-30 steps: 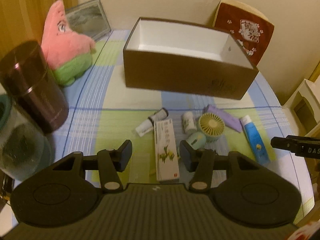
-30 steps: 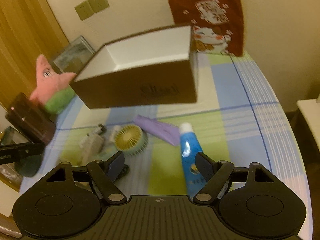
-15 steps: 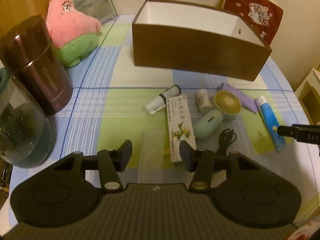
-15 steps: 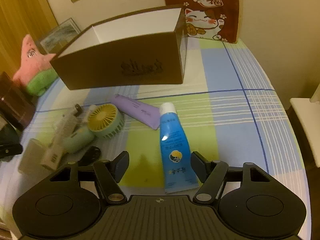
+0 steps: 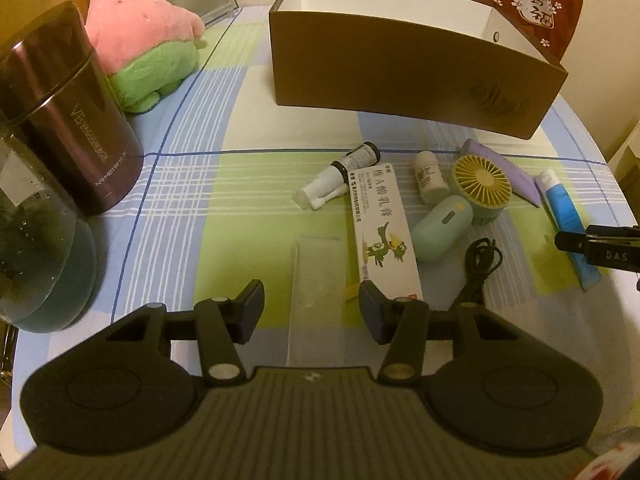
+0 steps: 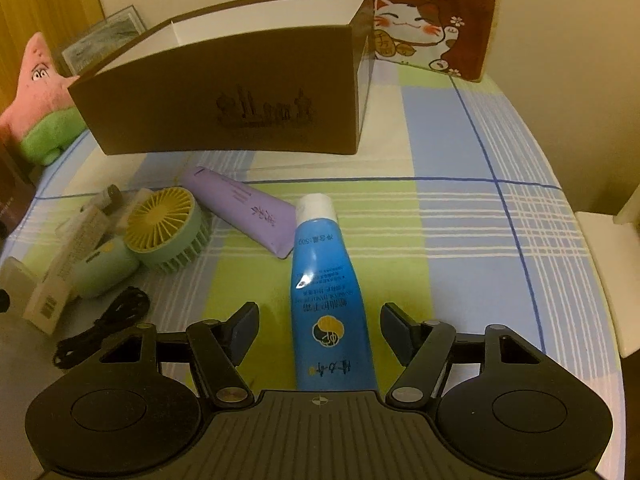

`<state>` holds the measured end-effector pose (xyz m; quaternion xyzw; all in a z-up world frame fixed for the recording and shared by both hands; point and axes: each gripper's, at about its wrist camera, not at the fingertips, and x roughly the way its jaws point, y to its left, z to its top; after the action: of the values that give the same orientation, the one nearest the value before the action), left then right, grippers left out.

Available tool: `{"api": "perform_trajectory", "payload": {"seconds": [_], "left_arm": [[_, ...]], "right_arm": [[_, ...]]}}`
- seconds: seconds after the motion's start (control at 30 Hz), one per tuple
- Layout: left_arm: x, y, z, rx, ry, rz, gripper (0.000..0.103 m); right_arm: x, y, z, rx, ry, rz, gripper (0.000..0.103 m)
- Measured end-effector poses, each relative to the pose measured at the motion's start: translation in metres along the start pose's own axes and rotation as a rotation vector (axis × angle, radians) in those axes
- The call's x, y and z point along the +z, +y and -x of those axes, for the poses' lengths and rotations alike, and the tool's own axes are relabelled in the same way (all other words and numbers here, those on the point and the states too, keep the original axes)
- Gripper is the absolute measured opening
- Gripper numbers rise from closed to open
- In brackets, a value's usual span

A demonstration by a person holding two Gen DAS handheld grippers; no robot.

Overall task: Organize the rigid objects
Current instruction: 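Grasp the blue tube with right gripper while left gripper grasps the clear plastic case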

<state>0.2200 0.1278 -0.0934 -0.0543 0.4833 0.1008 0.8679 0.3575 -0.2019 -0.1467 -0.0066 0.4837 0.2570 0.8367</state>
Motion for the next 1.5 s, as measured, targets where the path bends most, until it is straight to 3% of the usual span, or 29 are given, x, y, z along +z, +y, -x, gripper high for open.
{"api": "perform_trajectory", "payload": {"seconds": [0.1, 0.13, 0.17, 0.57, 0.7, 0.8, 1.0, 1.07, 1.23, 1.5], "left_arm": [[0.001, -0.001, -0.002, 0.001, 0.003, -0.016, 0.049], [0.002, -0.001, -0.003, 0.0, 0.004, -0.02, 0.049], [0.002, -0.002, -0.004, -0.001, 0.005, -0.024, 0.049], [-0.001, -0.007, -0.015, 0.012, 0.026, -0.069, 0.048], [0.001, -0.007, -0.023, 0.026, 0.042, -0.097, 0.029], [0.0, -0.006, -0.027, 0.024, 0.045, -0.101, 0.029], [0.002, -0.006, -0.03, 0.046, 0.038, -0.103, 0.028], [0.003, -0.004, -0.029, 0.048, 0.032, -0.1, 0.028], [0.009, 0.0, -0.022, 0.058, 0.004, -0.086, 0.028], [0.029, 0.005, -0.005, 0.071, -0.056, -0.076, 0.028]], "right_arm": [[-0.001, 0.003, -0.005, -0.014, -0.008, 0.026, 0.056], [-0.001, 0.004, -0.006, -0.028, -0.013, 0.047, 0.045], [-0.001, 0.006, -0.007, -0.045, -0.016, 0.072, 0.043], [-0.027, 0.013, 0.014, 0.017, 0.038, 0.163, 0.042], [-0.025, 0.013, 0.013, 0.024, 0.043, 0.151, 0.046], [-0.021, 0.014, 0.01, 0.024, 0.044, 0.145, 0.051], [-0.015, 0.021, 0.002, 0.01, 0.027, 0.163, 0.052], [-0.014, 0.022, 0.0, 0.009, 0.023, 0.173, 0.041], [-0.012, 0.024, 0.0, 0.015, 0.026, 0.186, 0.039], [0.002, 0.012, 0.018, 0.063, -0.006, 0.094, 0.039]]}}
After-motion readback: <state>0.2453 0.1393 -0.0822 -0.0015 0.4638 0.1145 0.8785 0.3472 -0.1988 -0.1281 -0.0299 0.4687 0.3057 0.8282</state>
